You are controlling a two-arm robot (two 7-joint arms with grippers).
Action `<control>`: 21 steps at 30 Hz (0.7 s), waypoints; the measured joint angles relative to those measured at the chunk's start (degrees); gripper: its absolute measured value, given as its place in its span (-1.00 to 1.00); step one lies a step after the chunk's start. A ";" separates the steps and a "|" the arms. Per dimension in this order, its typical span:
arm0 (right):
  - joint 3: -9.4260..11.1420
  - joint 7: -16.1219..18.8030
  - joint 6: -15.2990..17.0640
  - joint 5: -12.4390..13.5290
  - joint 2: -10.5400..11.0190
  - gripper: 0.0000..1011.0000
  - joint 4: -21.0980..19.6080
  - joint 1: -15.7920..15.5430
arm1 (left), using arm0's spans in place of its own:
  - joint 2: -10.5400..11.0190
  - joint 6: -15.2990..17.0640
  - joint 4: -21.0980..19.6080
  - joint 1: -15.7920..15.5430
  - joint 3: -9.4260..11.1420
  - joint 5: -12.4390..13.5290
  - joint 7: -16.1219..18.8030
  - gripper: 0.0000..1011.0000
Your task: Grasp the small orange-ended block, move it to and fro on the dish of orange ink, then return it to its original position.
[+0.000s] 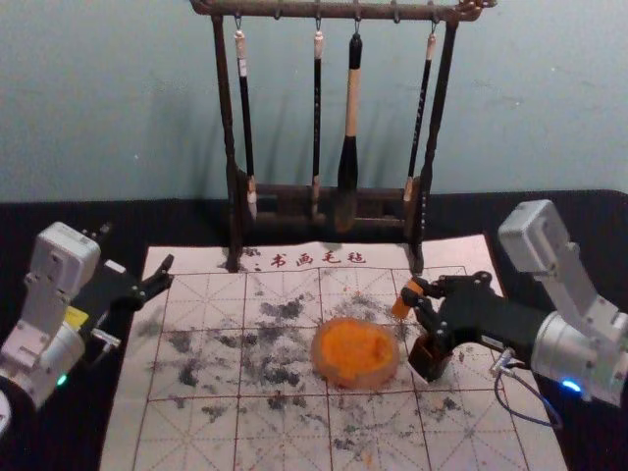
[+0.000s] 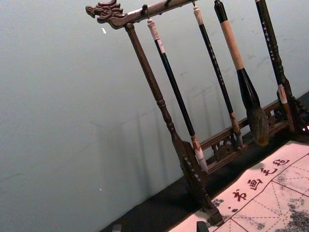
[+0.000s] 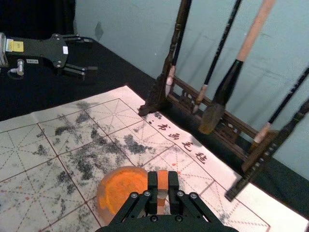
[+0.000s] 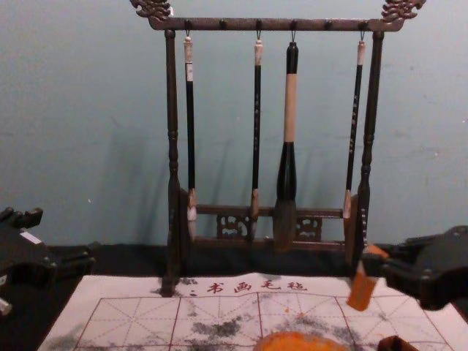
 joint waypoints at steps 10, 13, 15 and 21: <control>-4.54 0.17 2.00 -2.89 -2.29 -0.84 3.00 4.14 | 0.00 0.00 0.00 0.00 0.00 0.00 0.00 0.98; -5.43 0.47 2.07 -3.65 -2.58 -0.84 3.69 4.85 | 0.00 0.00 0.00 0.00 0.00 0.00 0.00 0.98; -6.21 0.86 2.12 -4.32 -2.77 -0.84 4.25 5.45 | 0.00 0.00 0.00 0.00 0.00 0.00 0.00 0.98; -8.05 2.51 2.18 -5.58 -2.98 -0.84 5.41 6.88 | 0.00 0.00 0.00 0.00 0.00 0.00 0.00 0.98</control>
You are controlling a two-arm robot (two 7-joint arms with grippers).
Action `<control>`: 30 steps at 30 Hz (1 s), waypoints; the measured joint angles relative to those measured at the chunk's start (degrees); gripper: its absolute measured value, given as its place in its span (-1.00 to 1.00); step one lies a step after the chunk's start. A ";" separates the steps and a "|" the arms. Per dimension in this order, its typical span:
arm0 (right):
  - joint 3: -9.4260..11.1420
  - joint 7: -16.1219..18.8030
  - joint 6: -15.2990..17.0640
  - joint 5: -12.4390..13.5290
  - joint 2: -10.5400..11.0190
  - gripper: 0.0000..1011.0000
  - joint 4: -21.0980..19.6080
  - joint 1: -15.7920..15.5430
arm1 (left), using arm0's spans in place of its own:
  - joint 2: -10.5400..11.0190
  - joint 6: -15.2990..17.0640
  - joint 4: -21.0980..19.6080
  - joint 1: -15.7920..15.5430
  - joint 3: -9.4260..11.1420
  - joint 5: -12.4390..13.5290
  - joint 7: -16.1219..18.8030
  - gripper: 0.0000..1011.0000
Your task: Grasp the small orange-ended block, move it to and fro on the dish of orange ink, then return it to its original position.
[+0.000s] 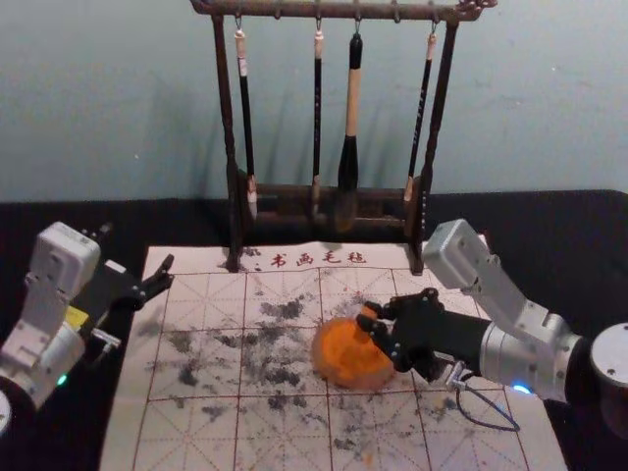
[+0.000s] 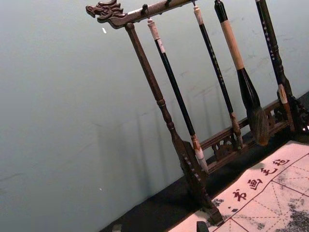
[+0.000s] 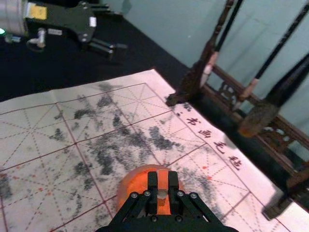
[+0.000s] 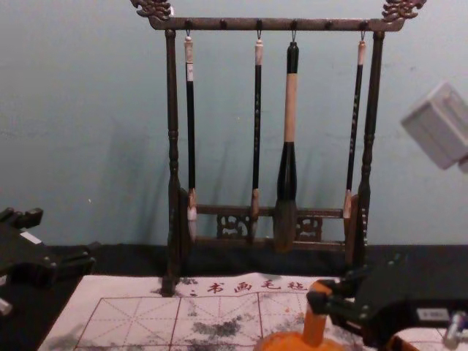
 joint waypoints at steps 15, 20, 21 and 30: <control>-2.86 2.59 0.05 -1.11 -0.02 -0.84 0.77 1.67 | 0.00 0.00 0.00 0.00 0.00 0.00 0.00 0.98; -3.43 2.65 0.15 -1.46 -0.43 -0.84 1.29 2.12 | 0.00 0.00 0.00 0.00 0.00 0.00 0.00 0.98; -3.50 2.65 0.17 -1.52 -0.51 -0.84 1.39 2.20 | 0.00 0.00 0.00 0.00 0.00 0.00 0.00 0.98; -3.96 2.44 0.28 -2.22 -1.17 -0.84 2.52 2.99 | 0.00 0.00 0.00 0.00 0.00 0.00 0.00 0.98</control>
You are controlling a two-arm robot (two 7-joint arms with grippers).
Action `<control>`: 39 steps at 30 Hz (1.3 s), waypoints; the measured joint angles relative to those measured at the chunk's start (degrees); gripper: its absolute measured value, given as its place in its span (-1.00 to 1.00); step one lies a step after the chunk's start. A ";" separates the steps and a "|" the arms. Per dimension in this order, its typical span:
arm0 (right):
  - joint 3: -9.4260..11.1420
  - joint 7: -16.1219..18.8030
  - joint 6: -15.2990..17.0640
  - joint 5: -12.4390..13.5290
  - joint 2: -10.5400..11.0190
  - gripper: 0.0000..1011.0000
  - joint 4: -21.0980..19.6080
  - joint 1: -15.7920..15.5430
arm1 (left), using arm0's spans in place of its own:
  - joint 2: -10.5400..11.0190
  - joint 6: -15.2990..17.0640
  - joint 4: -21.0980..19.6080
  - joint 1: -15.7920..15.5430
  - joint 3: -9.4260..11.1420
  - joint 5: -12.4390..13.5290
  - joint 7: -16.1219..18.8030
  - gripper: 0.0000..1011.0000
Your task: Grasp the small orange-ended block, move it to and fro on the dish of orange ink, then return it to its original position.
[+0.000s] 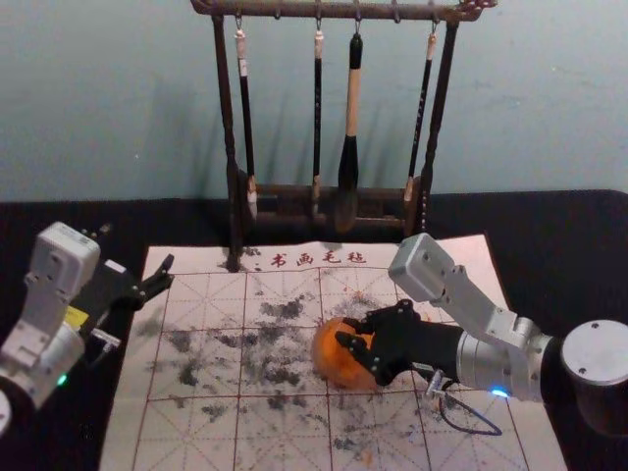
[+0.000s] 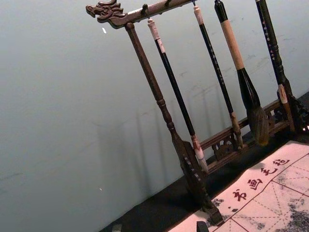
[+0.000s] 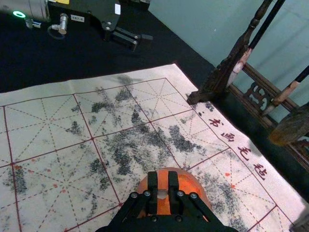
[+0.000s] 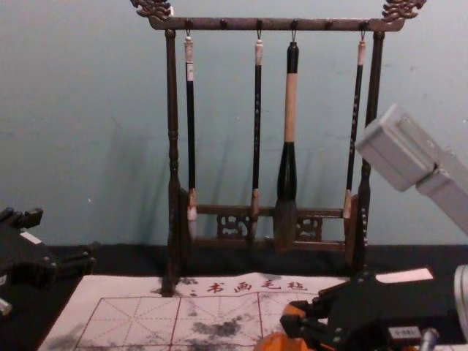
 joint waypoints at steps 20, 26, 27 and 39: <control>1.14 -0.85 0.21 -0.64 -0.23 -0.84 1.92 0.67 | 0.00 0.00 0.00 0.00 0.00 0.00 0.00 0.98; 1.81 -1.01 0.51 -0.77 0.36 -0.84 1.63 0.29 | 0.00 0.00 0.00 0.00 0.00 0.00 0.00 0.98; 1.99 -1.02 0.63 -0.78 0.56 -0.84 1.39 0.12 | 0.00 0.00 0.00 0.00 0.00 0.00 0.00 0.98; 2.86 -0.91 1.49 -0.57 2.34 -0.84 -1.40 -1.88 | 0.00 0.00 0.00 0.00 0.00 0.00 0.00 0.98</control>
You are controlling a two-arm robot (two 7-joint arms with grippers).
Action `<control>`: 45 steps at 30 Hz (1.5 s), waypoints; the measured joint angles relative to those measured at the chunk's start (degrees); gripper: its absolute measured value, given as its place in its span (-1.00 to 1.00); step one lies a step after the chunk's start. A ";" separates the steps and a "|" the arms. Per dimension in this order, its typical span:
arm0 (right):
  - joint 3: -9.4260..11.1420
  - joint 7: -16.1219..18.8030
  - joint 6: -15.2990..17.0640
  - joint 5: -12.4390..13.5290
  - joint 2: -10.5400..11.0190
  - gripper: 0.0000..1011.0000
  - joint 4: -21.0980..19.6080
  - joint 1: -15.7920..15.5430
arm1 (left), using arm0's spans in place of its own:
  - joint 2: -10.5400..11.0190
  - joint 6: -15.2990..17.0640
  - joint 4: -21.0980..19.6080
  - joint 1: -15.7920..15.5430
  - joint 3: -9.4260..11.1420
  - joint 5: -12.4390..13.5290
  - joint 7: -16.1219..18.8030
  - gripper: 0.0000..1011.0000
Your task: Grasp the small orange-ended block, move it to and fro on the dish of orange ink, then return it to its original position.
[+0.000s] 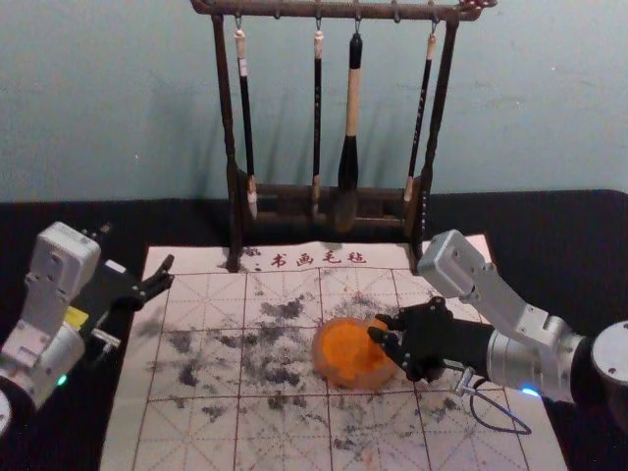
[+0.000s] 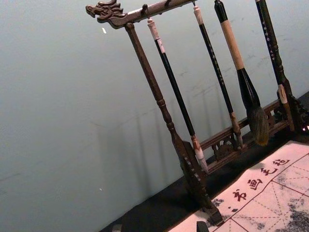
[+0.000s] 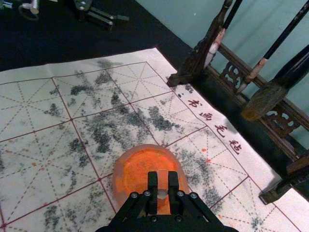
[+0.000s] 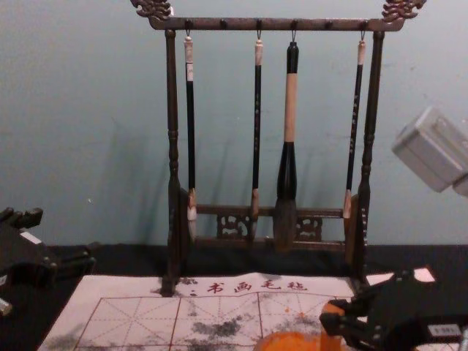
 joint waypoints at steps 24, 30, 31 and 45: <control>-0.77 1.26 -0.49 0.50 0.35 -0.84 -1.14 -0.84 | 0.00 0.00 0.00 0.00 0.00 0.00 0.00 0.98; -1.12 1.48 -0.77 0.59 0.22 -0.84 -1.38 -0.58 | 0.00 0.00 0.00 0.00 0.00 0.00 0.00 0.98; -1.17 1.52 -0.79 0.60 0.18 -0.84 -1.40 -0.53 | 0.00 0.00 0.00 0.00 0.00 0.00 0.00 0.98; -2.60 2.07 -1.25 0.47 -0.64 -0.84 -0.79 0.60 | 0.00 0.00 0.00 0.00 0.00 0.00 0.00 0.98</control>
